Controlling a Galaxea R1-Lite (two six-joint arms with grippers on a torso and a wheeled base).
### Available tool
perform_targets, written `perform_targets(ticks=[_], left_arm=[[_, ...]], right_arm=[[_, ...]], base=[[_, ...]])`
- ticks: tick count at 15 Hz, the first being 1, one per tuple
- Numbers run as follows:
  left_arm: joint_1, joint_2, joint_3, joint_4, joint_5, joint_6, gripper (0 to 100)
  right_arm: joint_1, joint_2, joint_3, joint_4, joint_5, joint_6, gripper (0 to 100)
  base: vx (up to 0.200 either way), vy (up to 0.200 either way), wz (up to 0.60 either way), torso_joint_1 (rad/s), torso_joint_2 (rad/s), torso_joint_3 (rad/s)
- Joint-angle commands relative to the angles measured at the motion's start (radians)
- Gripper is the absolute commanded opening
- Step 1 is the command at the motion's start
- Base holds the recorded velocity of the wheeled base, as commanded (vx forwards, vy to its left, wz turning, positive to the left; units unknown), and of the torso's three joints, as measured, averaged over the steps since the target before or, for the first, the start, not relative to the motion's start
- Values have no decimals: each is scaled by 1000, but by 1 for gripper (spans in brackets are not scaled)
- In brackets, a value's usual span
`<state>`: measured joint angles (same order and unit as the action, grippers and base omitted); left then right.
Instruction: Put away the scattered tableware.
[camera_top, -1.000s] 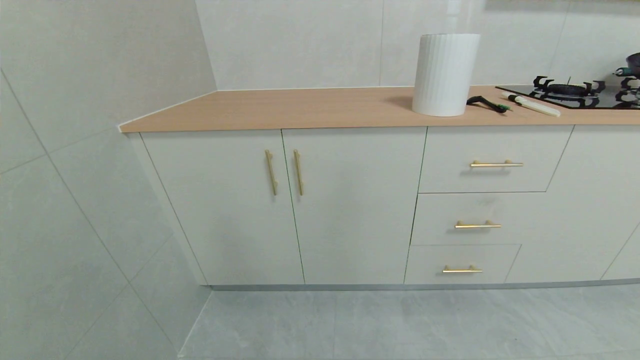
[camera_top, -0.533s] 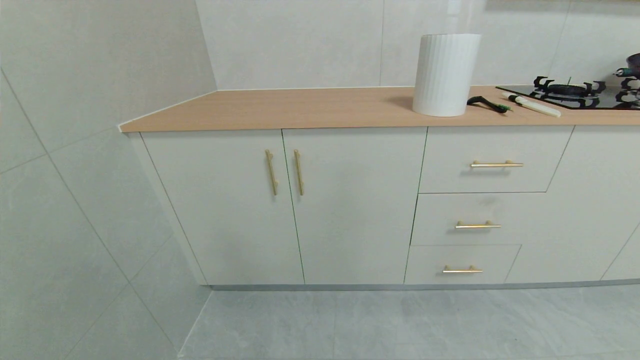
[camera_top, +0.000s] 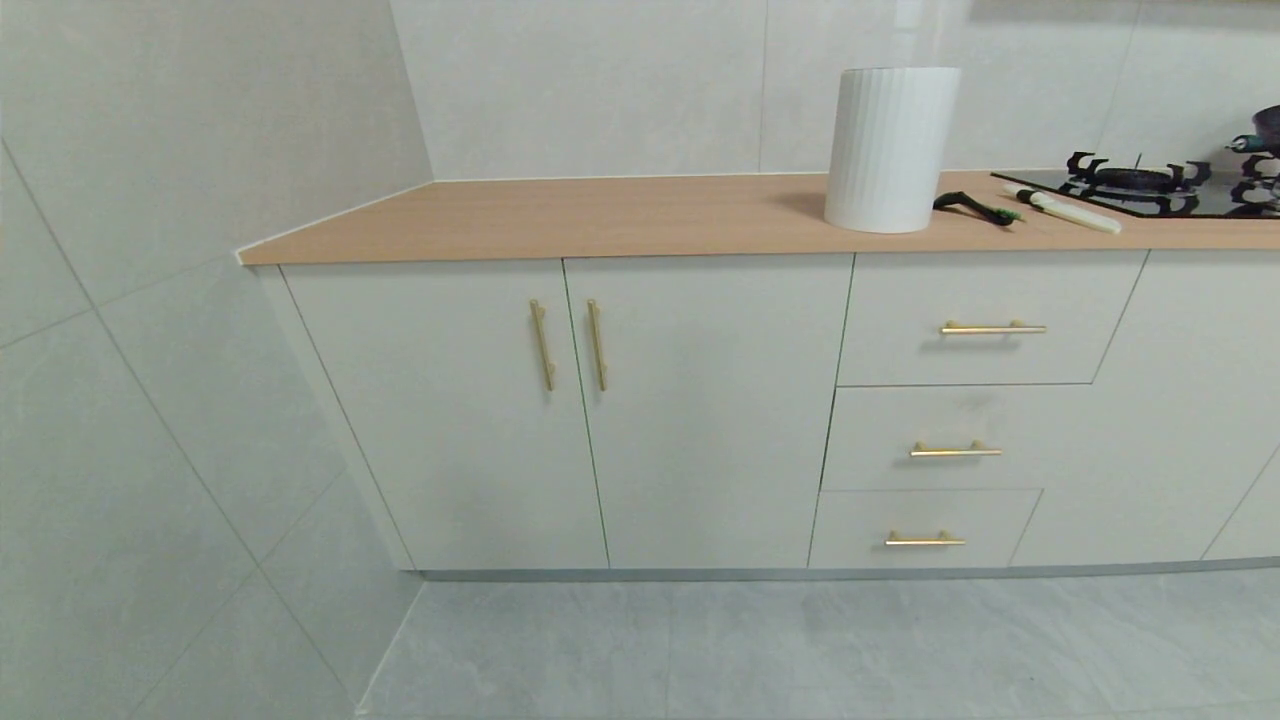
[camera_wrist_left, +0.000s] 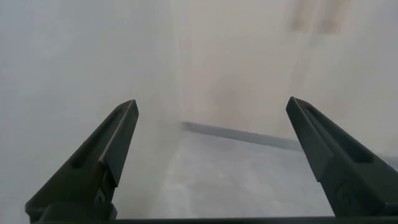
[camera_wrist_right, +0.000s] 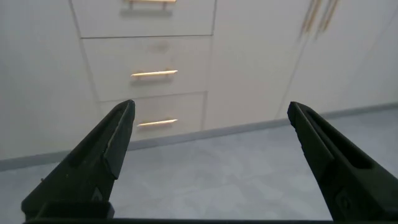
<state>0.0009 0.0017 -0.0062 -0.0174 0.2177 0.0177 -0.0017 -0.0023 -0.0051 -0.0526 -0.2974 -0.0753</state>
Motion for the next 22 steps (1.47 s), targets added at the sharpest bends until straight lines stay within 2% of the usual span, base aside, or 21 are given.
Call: perform_targets(ticks=[1, 2, 4, 7, 10, 17, 22], left_arm=[[1, -2, 0, -1, -124, -8, 100], [1, -2, 5, 19, -202, -15, 100], [1, -2, 5, 25, -212, -1, 100], [1, -2, 5, 25, -212, -7, 100], [1, -2, 6, 24, -212, -10, 100], [1, -2, 6, 24, -212, -4, 100], [1, -2, 6, 24, -213, -4, 100]], right_arm=[[2, 4, 5, 2, 21, 68, 100], [2, 4, 5, 3, 77, 92, 100], [2, 4, 5, 45, 202, 132, 100], [2, 4, 5, 54, 330, 35, 100], [0, 4, 5, 54, 316, 83, 100], [0, 4, 5, 54, 311, 83, 100], [0, 2, 5, 54, 311, 80, 100]], base=[[0, 0, 0, 0, 0, 0], [0, 0, 0, 0, 0, 0], [0, 0, 0, 0, 0, 0], [0, 0, 0, 0, 0, 0], [0, 0, 0, 0, 0, 0], [0, 0, 0, 0, 0, 0], [0, -200, 0, 2, 5, 4]])
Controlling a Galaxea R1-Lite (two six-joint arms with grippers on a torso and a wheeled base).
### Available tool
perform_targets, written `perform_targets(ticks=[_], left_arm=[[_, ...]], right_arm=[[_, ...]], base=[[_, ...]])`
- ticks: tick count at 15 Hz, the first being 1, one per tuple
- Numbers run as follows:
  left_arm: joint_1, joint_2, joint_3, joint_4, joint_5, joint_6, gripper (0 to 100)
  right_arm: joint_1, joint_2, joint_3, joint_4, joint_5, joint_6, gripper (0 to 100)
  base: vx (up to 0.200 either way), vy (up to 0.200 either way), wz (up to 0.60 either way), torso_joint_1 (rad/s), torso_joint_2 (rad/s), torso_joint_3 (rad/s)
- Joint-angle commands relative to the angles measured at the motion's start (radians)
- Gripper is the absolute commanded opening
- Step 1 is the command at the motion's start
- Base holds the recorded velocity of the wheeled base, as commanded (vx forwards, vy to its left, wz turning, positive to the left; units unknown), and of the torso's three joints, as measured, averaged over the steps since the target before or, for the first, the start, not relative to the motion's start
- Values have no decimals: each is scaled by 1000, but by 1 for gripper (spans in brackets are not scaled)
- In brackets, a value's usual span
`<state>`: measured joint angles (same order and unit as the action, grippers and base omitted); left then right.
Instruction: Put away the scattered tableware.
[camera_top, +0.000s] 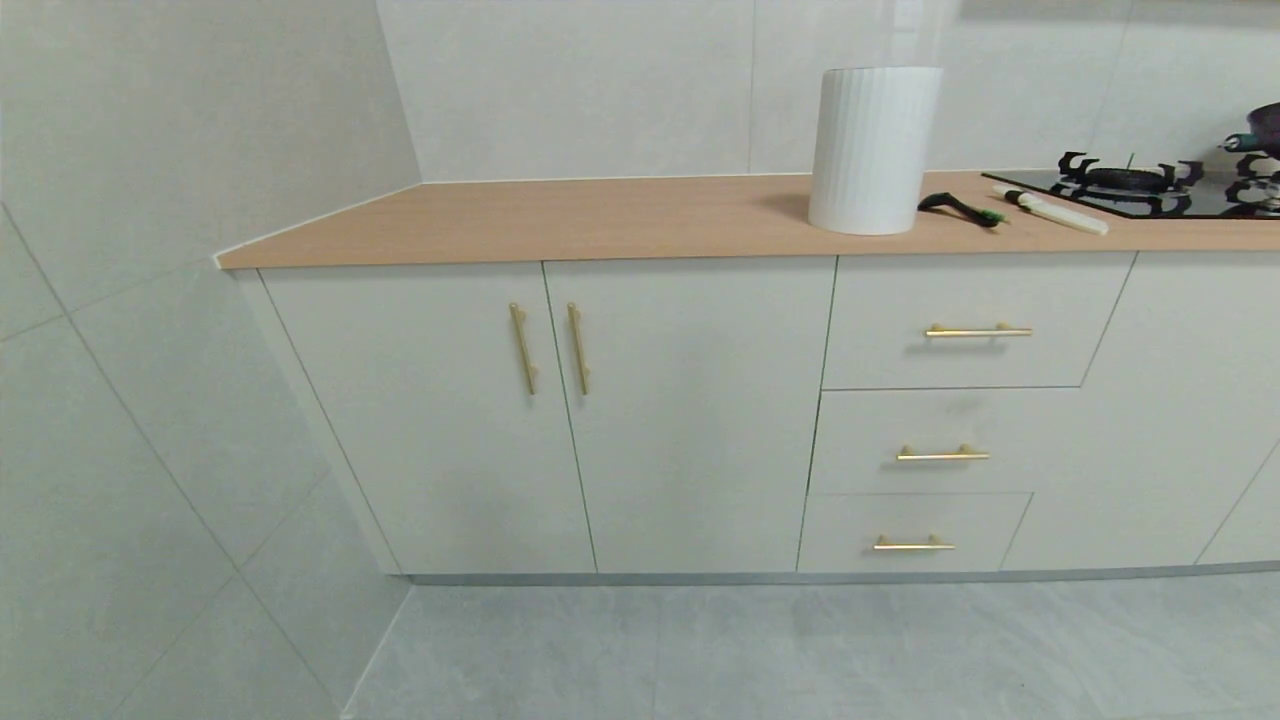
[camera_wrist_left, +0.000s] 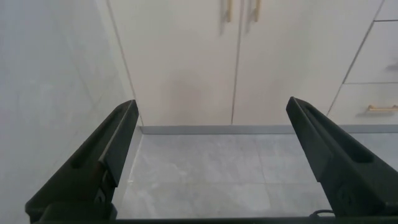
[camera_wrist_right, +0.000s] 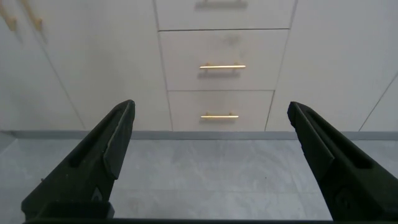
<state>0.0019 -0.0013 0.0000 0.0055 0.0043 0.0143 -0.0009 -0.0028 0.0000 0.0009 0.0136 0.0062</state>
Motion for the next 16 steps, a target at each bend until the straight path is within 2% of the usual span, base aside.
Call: perform_targets(ticks=[1, 5, 8, 16], left_arm=[[0, 1, 0, 1, 0, 1, 100], [0, 1, 0, 1, 0, 1, 100], [0, 1, 0, 1, 0, -5, 100], [0, 1, 0, -1, 0, -8, 100]], right_arm=[[-1, 3, 0, 1, 0, -2, 100], [-1, 3, 0, 1, 0, -2, 100], [-1, 3, 0, 1, 0, -2, 100], [-1, 3, 0, 1, 0, -2, 100]], base=[[0, -200, 0, 2, 2, -2], [0, -200, 0, 2, 4, -1], [0, 0, 0, 0, 0, 0], [200, 0, 0, 2, 2, 2]])
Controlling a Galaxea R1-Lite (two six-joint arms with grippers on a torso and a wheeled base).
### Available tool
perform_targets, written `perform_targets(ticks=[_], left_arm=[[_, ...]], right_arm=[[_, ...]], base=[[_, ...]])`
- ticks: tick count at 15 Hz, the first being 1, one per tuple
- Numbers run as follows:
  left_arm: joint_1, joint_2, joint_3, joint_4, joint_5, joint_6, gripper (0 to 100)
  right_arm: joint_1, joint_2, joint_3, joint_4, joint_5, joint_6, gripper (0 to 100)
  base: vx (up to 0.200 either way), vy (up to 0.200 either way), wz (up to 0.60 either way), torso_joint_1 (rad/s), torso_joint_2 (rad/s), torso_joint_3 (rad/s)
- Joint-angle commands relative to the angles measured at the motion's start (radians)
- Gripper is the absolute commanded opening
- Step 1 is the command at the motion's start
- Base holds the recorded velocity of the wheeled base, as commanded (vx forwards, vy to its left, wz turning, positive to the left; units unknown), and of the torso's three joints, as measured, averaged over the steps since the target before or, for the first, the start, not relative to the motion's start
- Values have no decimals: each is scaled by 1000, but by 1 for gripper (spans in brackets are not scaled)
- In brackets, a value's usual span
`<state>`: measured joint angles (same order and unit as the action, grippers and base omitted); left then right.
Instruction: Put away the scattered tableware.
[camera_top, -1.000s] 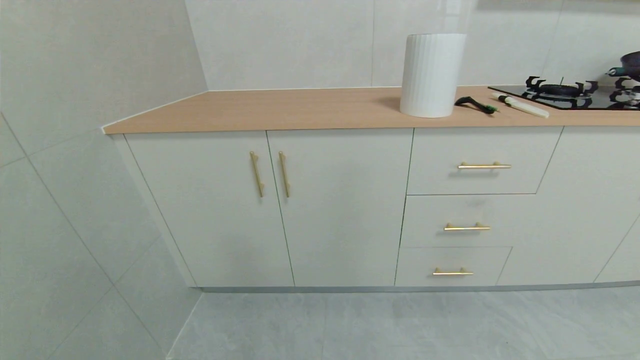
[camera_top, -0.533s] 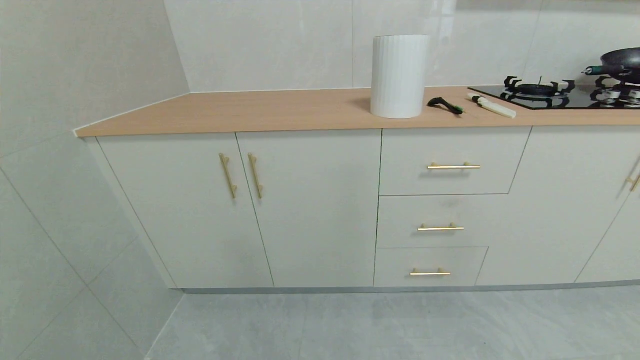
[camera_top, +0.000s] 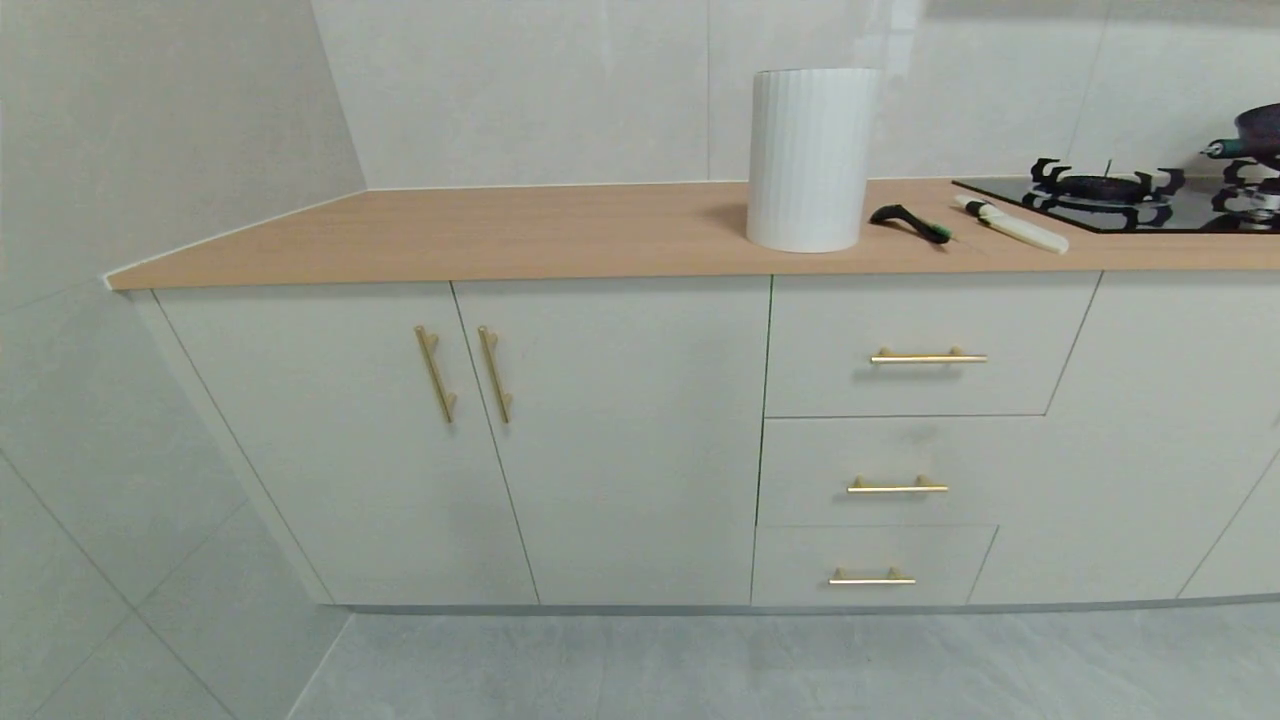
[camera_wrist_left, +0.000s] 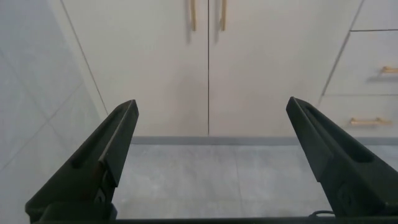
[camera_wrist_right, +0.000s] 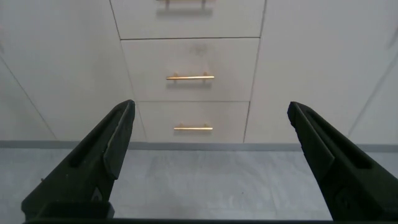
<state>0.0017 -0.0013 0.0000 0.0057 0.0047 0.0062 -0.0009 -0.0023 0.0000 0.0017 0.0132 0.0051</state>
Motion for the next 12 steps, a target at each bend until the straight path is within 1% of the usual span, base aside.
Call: perform_targets(ticks=[1, 7, 8, 12], left_arm=[[0, 1, 0, 0, 0, 0, 100], [0, 1, 0, -1, 0, 0, 100], [0, 1, 0, -1, 1, 0, 100], [0, 1, 0, -1, 1, 0, 100]], right_arm=[[-1, 2, 0, 0, 1, -1, 100], [-1, 2, 0, 0, 1, 1, 100], [-1, 2, 0, 0, 1, 1, 100], [-1, 2, 0, 0, 2, 1, 100]], base=[[0, 0, 0, 0, 0, 0], [0, 0, 0, 0, 0, 0], [0, 0, -600, -2, -7, 2], [0, 0, 0, 0, 0, 0]])
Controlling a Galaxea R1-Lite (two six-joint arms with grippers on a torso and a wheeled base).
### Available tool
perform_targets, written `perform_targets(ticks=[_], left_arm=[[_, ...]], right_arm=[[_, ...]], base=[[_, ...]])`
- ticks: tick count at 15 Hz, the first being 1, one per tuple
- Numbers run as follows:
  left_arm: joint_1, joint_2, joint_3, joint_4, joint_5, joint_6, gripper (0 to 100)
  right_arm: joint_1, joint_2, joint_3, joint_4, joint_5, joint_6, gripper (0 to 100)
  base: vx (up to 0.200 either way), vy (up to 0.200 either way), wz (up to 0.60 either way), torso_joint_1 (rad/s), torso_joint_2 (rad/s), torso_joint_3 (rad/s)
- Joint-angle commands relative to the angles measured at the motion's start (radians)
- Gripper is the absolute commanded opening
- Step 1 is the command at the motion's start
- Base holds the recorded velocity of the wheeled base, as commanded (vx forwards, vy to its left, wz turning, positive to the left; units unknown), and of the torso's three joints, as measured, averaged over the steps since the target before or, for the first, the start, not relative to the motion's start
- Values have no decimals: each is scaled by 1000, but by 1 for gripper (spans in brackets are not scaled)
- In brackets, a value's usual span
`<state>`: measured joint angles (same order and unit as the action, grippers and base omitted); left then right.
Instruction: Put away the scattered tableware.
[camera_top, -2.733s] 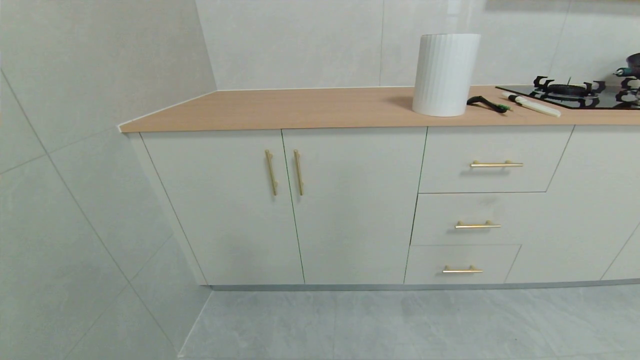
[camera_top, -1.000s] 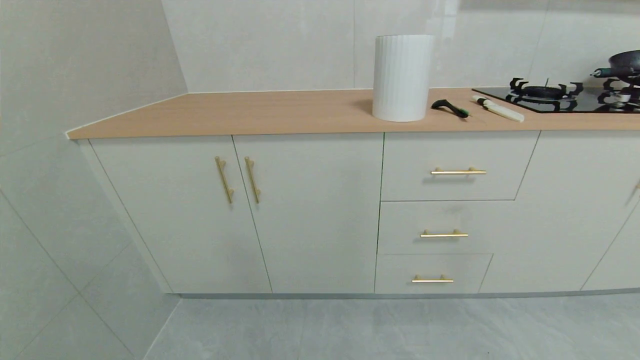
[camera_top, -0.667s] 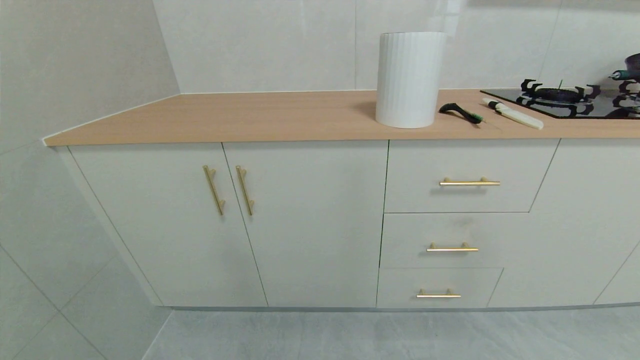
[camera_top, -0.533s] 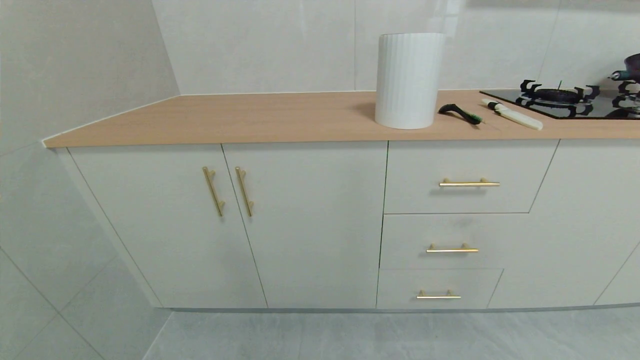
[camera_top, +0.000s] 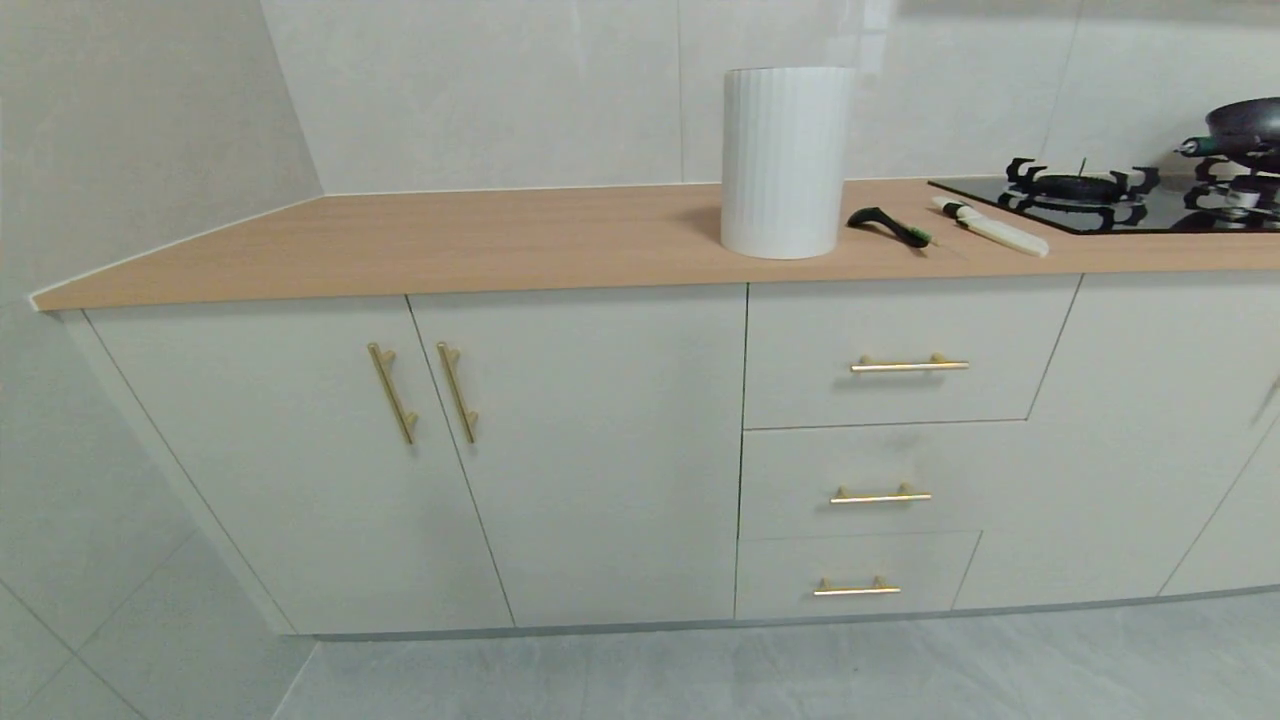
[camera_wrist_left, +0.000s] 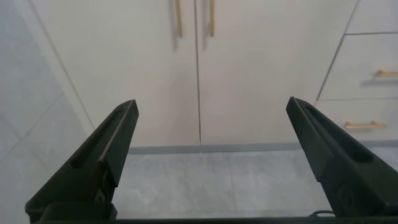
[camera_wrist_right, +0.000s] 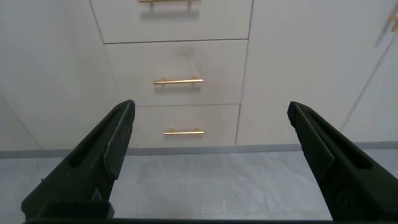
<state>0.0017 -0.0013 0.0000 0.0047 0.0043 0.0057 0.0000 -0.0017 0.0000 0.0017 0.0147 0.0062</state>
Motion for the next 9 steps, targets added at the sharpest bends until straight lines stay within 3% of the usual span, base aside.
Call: perform_targets(ticks=[1, 9], left_arm=[[0, 1, 0, 0, 0, -1, 100], [0, 1, 0, 0, 0, -4, 100]], right_arm=[[-2, 2, 0, 0, 1, 0, 100], [-2, 2, 0, 0, 1, 0, 100]], base=[[0, 0, 0, 0, 0, 0], [0, 0, 0, 0, 0, 0]])
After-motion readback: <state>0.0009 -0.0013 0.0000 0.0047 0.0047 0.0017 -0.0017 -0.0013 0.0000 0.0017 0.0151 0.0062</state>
